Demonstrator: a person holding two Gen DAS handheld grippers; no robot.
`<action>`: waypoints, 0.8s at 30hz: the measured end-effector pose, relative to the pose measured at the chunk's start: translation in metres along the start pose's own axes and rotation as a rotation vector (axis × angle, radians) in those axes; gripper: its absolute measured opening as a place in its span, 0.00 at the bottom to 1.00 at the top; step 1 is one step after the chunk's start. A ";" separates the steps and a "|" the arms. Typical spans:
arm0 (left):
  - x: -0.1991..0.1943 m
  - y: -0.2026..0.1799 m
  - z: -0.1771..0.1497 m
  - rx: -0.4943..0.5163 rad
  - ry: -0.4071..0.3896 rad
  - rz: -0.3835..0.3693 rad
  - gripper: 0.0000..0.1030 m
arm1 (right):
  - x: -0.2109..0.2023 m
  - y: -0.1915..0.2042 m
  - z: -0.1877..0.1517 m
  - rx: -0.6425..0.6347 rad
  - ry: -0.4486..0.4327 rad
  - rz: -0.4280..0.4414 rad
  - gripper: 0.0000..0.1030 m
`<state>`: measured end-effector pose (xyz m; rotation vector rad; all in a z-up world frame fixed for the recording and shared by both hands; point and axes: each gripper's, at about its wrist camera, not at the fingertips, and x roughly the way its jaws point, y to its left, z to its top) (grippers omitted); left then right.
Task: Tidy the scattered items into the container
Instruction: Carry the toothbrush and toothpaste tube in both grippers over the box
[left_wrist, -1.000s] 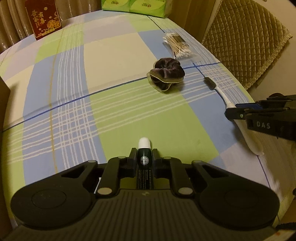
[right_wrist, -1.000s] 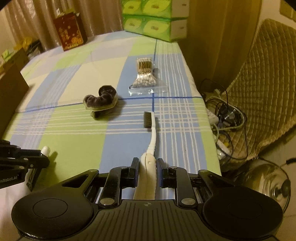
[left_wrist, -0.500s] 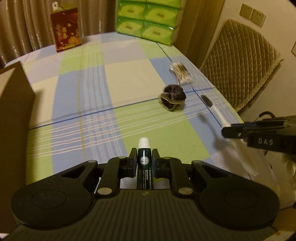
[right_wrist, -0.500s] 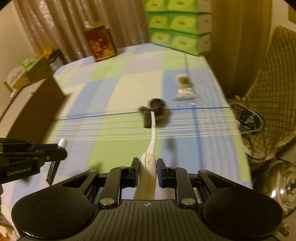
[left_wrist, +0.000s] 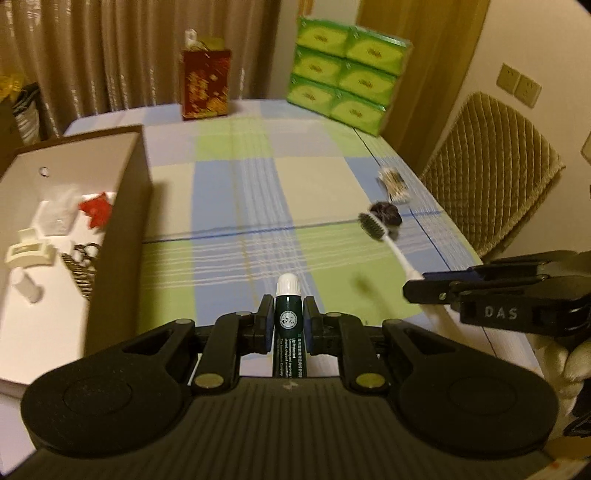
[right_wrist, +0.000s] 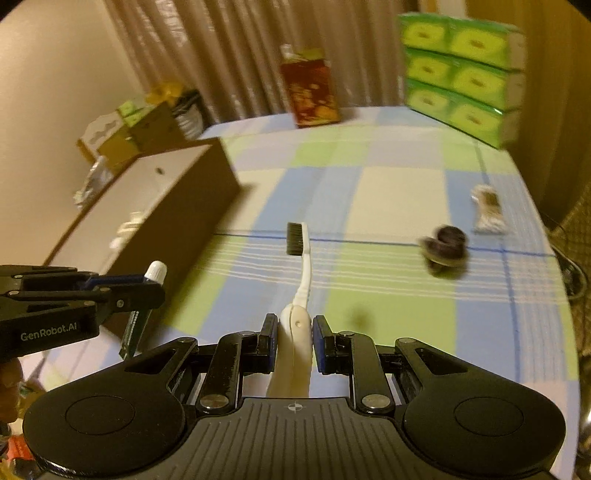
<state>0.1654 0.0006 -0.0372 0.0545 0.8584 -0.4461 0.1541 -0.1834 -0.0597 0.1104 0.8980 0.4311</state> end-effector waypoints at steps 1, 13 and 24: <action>-0.006 0.004 0.000 -0.003 -0.008 0.005 0.12 | 0.001 0.007 0.002 -0.010 -0.003 0.012 0.16; -0.064 0.068 -0.010 -0.079 -0.080 0.080 0.12 | 0.023 0.089 0.020 -0.123 -0.012 0.131 0.16; -0.100 0.143 -0.008 -0.146 -0.141 0.169 0.12 | 0.057 0.171 0.053 -0.220 -0.051 0.245 0.16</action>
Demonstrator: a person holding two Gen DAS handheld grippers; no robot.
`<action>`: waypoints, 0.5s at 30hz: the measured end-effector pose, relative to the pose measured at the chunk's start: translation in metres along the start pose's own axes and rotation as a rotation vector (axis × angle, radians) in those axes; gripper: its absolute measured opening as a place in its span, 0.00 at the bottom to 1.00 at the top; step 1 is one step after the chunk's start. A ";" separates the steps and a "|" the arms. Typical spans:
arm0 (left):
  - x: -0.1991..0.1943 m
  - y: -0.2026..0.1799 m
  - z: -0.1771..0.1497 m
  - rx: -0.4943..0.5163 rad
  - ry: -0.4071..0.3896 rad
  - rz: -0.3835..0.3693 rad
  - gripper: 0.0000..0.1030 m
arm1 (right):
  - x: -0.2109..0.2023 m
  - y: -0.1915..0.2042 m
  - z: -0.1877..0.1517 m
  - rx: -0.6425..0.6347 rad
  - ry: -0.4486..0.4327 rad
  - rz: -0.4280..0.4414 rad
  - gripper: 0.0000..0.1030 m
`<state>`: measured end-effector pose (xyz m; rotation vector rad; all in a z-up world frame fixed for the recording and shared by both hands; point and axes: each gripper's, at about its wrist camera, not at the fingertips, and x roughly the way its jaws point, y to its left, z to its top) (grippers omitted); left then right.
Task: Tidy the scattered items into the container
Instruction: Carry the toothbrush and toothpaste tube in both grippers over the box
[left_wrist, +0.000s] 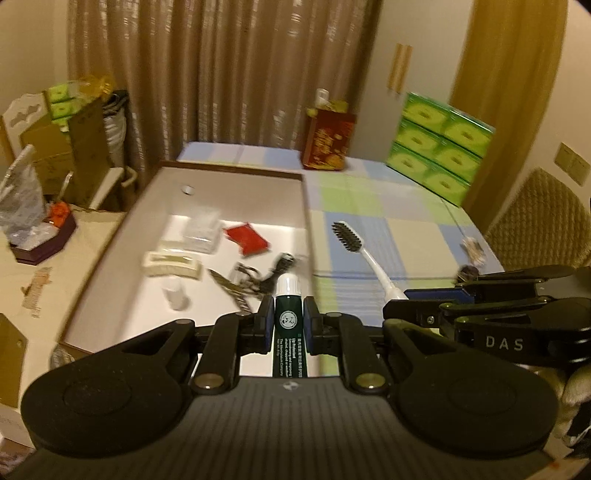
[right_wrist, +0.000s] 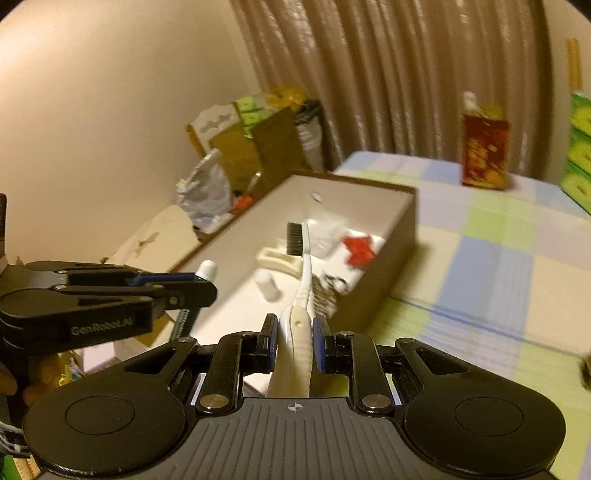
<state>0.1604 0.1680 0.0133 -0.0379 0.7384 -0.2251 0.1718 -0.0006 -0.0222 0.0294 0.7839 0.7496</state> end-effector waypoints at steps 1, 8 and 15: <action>-0.001 0.005 0.002 -0.001 -0.005 0.009 0.12 | 0.005 0.004 0.004 -0.003 -0.002 0.007 0.16; 0.009 0.044 0.015 -0.004 -0.009 0.050 0.12 | 0.048 0.027 0.026 -0.029 0.013 0.036 0.16; 0.037 0.078 0.024 -0.009 0.041 0.049 0.12 | 0.101 0.028 0.029 -0.036 0.101 0.004 0.16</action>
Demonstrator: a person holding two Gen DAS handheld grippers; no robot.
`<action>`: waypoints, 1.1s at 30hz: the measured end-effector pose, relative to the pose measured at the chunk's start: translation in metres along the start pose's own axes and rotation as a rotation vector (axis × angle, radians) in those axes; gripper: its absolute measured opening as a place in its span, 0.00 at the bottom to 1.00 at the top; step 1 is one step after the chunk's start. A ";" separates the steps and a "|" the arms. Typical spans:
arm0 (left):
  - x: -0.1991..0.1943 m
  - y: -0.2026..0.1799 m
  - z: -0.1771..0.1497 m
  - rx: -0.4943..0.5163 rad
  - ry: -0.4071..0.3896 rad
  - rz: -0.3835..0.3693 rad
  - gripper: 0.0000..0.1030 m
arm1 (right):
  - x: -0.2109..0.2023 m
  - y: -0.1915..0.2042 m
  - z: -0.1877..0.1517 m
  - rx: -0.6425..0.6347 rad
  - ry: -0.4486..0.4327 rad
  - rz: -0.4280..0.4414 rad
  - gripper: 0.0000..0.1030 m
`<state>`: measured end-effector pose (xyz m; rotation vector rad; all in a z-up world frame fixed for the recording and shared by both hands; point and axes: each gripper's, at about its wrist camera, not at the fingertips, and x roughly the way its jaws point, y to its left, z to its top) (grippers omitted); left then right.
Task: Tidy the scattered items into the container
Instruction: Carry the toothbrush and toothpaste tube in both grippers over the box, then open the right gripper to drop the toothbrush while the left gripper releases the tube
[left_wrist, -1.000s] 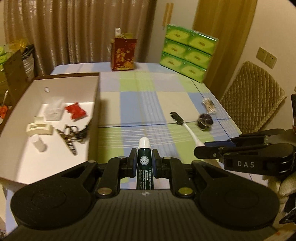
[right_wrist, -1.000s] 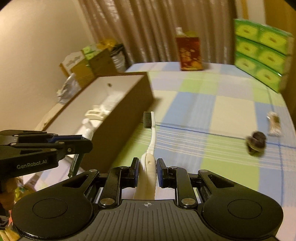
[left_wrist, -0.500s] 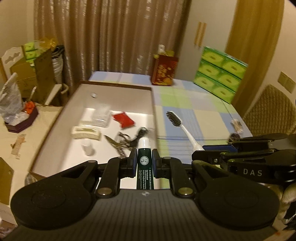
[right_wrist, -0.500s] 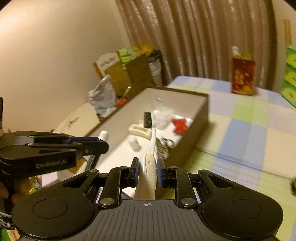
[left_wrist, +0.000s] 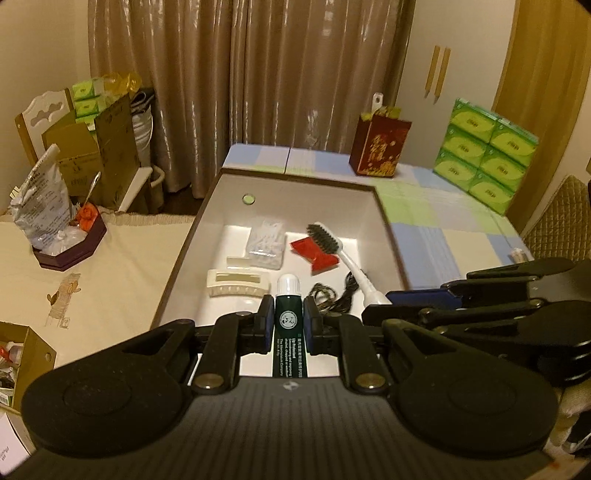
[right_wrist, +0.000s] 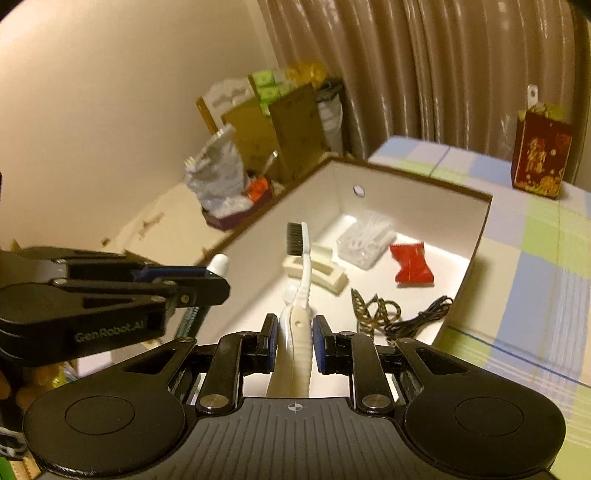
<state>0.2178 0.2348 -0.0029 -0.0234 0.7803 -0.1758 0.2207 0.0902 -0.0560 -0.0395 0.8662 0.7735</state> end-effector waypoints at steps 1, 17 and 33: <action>0.007 0.005 0.000 -0.005 0.020 -0.004 0.12 | 0.008 -0.001 0.000 0.001 0.016 -0.006 0.16; 0.088 0.044 -0.011 0.005 0.252 -0.050 0.12 | 0.092 -0.008 -0.006 0.021 0.209 -0.119 0.16; 0.125 0.052 -0.013 0.035 0.356 -0.049 0.12 | 0.113 -0.010 -0.002 0.016 0.266 -0.139 0.16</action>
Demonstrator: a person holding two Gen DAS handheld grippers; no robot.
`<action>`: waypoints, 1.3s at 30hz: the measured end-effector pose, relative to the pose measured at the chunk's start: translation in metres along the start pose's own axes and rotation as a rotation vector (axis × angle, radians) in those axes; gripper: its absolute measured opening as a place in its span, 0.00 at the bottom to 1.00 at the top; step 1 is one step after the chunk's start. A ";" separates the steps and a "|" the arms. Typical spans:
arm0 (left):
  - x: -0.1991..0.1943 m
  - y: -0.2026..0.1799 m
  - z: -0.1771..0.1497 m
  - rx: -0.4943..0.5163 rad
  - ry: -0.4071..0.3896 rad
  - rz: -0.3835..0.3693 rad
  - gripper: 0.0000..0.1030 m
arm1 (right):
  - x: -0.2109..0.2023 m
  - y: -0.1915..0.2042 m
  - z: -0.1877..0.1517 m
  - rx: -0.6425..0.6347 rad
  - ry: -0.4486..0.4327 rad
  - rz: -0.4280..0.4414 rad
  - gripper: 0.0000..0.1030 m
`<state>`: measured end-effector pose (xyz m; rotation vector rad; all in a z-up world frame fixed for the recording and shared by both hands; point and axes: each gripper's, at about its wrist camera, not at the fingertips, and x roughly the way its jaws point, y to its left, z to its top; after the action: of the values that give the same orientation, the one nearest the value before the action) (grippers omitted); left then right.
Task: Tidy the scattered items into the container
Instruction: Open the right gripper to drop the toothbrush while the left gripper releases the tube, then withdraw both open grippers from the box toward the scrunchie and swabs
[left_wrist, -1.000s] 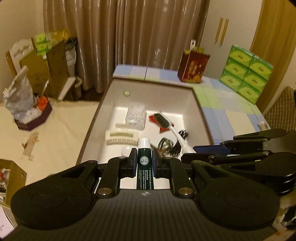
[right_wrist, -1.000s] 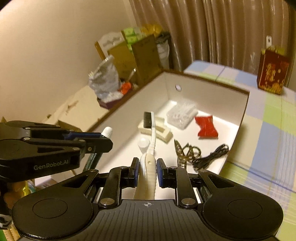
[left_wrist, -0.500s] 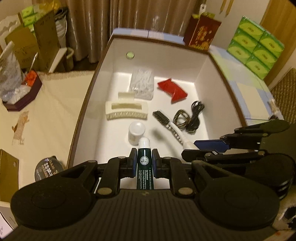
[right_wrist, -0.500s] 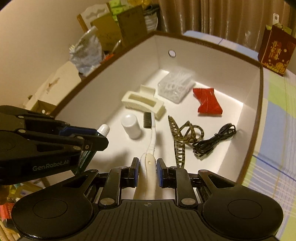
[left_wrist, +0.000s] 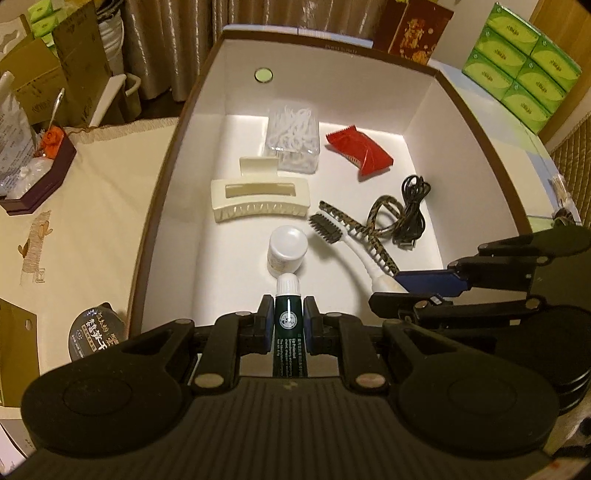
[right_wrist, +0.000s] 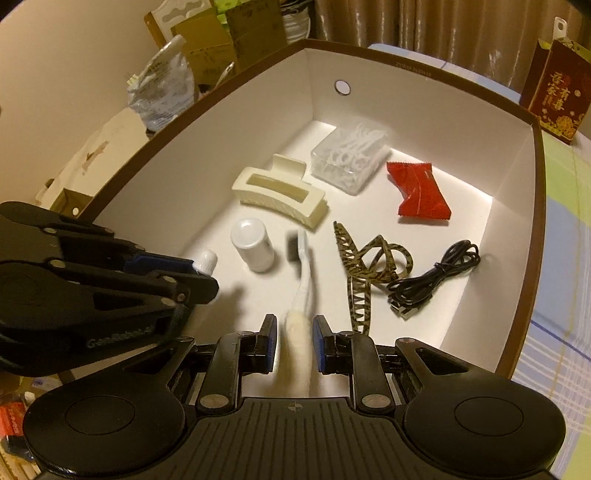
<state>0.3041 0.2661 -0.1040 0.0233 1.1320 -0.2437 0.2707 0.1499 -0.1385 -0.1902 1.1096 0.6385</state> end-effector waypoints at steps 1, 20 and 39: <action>0.001 0.000 0.001 0.002 0.007 0.000 0.12 | 0.000 0.000 0.000 -0.005 0.000 -0.001 0.17; -0.018 -0.010 0.000 0.021 -0.003 0.027 0.46 | -0.048 -0.003 -0.010 -0.074 -0.092 -0.078 0.70; -0.078 -0.037 -0.021 0.017 -0.128 0.078 0.90 | -0.110 0.000 -0.046 -0.087 -0.209 -0.062 0.96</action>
<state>0.2462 0.2475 -0.0391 0.0661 0.9999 -0.1830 0.2033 0.0865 -0.0627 -0.2266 0.8722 0.6369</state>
